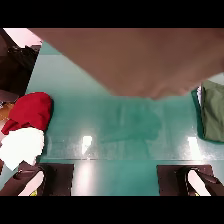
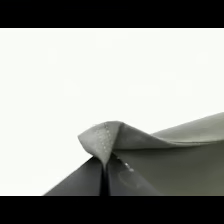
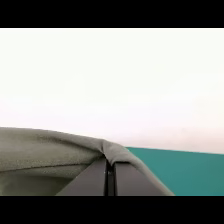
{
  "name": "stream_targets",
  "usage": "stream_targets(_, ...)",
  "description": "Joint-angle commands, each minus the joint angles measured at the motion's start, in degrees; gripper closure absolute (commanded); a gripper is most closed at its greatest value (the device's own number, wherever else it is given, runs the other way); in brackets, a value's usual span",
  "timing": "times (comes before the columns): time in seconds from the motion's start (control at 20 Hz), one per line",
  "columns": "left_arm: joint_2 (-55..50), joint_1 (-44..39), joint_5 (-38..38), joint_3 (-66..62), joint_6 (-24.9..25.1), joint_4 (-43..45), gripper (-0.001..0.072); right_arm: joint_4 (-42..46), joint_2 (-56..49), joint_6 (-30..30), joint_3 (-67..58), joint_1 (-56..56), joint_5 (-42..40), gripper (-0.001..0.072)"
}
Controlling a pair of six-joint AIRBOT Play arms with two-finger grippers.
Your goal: Fold the shirts.
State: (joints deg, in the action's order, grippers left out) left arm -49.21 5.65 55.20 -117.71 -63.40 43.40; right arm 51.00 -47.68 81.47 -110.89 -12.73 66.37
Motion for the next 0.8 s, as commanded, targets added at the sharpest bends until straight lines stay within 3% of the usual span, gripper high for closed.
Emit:
stream_targets(0.0,0.6,0.0,1.2,-2.6,-3.0,-1.1,0.0681,0.0,-1.6,0.0,-9.3,-6.2,8.7,0.0689)
stream_targets(0.15,0.5,0.0,5.6,1.7,-5.5,-0.8,0.0682,-0.1,-4.4,2.0,-10.0,-9.0,16.0,0.0689)
stream_targets(0.45,-6.2,0.0,13.6,24.7,-8.5,3.9,0.0681,0.3,-13.2,4.1,13.4,3.1,20.3,0.0689)
stream_targets(0.6,-14.2,0.0,11.6,36.8,-8.6,4.5,0.0681,8.4,-22.9,4.0,22.8,12.5,13.7,0.0689)
stream_targets(0.75,-25.8,0.0,5.0,41.1,-3.0,4.6,0.0681,14.1,-33.3,4.1,24.8,16.9,1.6,0.0689)
